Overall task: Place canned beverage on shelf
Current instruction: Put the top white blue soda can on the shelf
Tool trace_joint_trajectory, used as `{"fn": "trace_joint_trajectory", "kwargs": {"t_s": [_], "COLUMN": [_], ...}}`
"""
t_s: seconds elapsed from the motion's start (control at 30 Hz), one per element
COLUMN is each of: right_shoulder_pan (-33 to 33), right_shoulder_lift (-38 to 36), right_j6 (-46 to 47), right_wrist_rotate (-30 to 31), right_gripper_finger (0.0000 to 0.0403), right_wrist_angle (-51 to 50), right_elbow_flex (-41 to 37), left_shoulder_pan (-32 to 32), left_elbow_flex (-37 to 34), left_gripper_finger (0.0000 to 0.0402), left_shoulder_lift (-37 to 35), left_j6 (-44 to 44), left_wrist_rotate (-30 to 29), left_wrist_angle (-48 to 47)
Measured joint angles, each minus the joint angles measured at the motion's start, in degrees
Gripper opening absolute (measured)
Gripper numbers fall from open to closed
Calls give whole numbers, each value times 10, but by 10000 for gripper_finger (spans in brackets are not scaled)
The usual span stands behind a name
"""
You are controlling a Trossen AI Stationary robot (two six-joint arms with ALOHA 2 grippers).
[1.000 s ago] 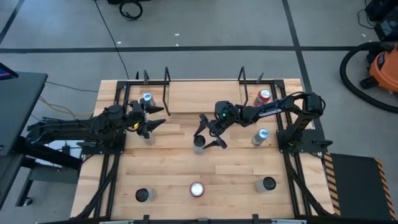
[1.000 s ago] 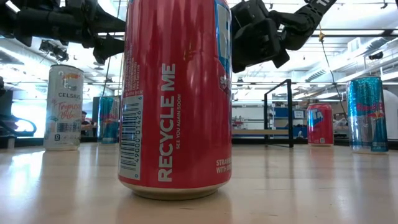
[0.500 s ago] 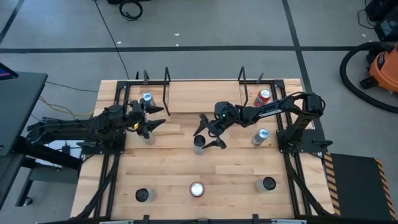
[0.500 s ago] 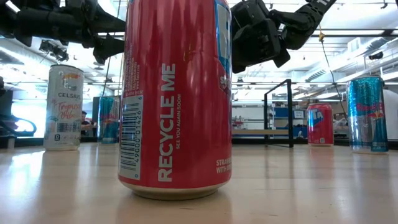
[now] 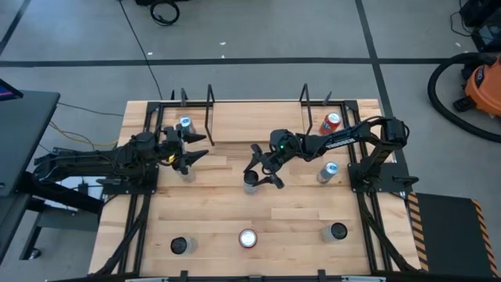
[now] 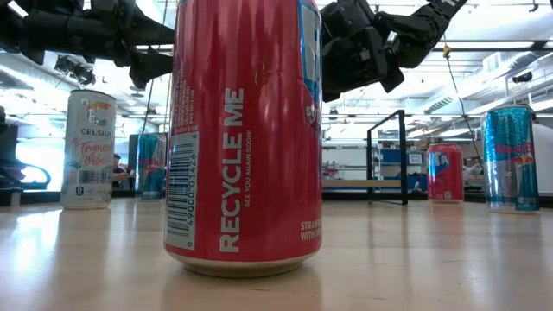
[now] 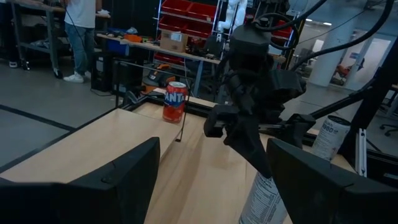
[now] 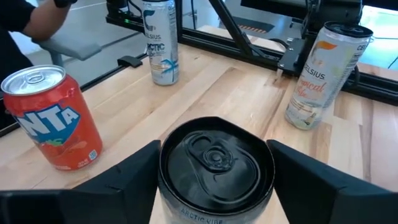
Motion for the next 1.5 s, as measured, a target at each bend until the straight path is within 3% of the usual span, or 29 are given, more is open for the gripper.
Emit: {"fn": "trace_joint_trajectory", "kwargs": {"t_s": [0.13,0.47,0.73,1.07,1.27,1.5], "right_shoulder_pan": [0,1,6,5,3,-23], "right_shoulder_lift": [0,0,0,-3,-5,-44], "right_j6": [1,70,90,155,158,172], "right_wrist_rotate": [11,164,265,458,560,635], "right_gripper_finger": [267,272,272,272,272,272], "right_wrist_angle": [1,28,-27,-145,-149,-159], "right_elbow_flex": [0,14,57,144,167,167], "left_shoulder_pan": [0,0,0,0,0,0], "left_elbow_flex": [0,0,0,0,0,0], "left_gripper_finger": [298,298,298,298,298,298], "left_shoulder_lift": [0,0,0,0,0,0], "left_j6": [0,0,0,0,-1,-2], "left_wrist_rotate": [0,0,0,0,0,0], "left_wrist_angle": [0,0,1,0,1,-1]}}
